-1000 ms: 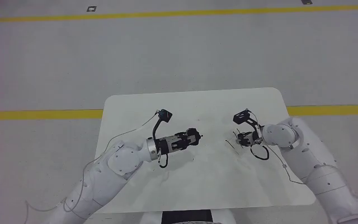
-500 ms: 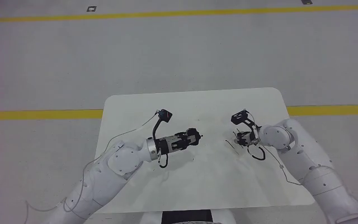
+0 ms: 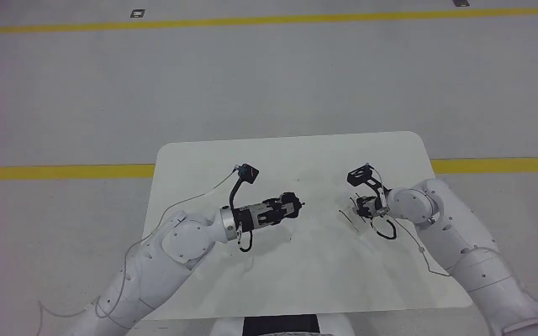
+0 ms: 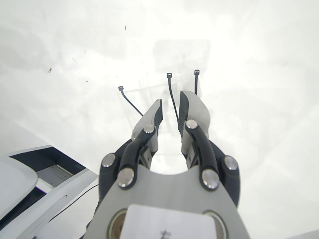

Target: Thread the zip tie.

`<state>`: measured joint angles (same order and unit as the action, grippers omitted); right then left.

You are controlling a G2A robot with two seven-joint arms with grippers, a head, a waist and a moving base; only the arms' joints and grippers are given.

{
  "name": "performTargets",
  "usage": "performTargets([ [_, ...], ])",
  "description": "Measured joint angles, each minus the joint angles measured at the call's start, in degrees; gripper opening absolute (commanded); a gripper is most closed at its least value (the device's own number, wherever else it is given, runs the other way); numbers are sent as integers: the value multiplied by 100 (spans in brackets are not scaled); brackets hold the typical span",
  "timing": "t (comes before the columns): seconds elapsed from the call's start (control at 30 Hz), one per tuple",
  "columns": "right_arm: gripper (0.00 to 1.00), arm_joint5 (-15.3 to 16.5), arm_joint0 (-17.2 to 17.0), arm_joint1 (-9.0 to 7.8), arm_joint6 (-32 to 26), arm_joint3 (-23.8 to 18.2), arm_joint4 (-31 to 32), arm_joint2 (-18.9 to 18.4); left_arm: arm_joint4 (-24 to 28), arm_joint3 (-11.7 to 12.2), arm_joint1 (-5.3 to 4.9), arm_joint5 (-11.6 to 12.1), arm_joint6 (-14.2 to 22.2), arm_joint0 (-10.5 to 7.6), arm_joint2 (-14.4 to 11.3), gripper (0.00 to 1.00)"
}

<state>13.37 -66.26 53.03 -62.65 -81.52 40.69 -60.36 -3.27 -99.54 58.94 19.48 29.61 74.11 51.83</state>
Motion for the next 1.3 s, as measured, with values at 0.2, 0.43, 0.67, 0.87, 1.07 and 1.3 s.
performTargets([
  [0.2, 11, 46, 91, 33, -22, 152, -89, 68, 0, 0, 0, 0, 0, 0, 0, 0],
  [0.43, 0, 91, 172, 62, -15, 278, -144, 123, 0, 0, 0, 0, 0, 0, 0, 0],
  [0.67, 0, 85, 151, 42, -48, 307, -290, -8, 0, 0, 0, 0, 0, 0, 0, 0],
  [0.87, 0, 501, -100, -80, -66, 173, -871, -519, 0, 0, 0, 0, 0, 0, 0, 0],
  [1.07, 0, 612, -446, -264, -228, -188, -1775, -1122, 0, 0, 0, 0, 0, 0, 0, 0],
  [1.3, 0, 611, -817, -496, -341, -735, -2839, -1551, 0, 0, 0, 0, 0, 0, 0, 0],
])
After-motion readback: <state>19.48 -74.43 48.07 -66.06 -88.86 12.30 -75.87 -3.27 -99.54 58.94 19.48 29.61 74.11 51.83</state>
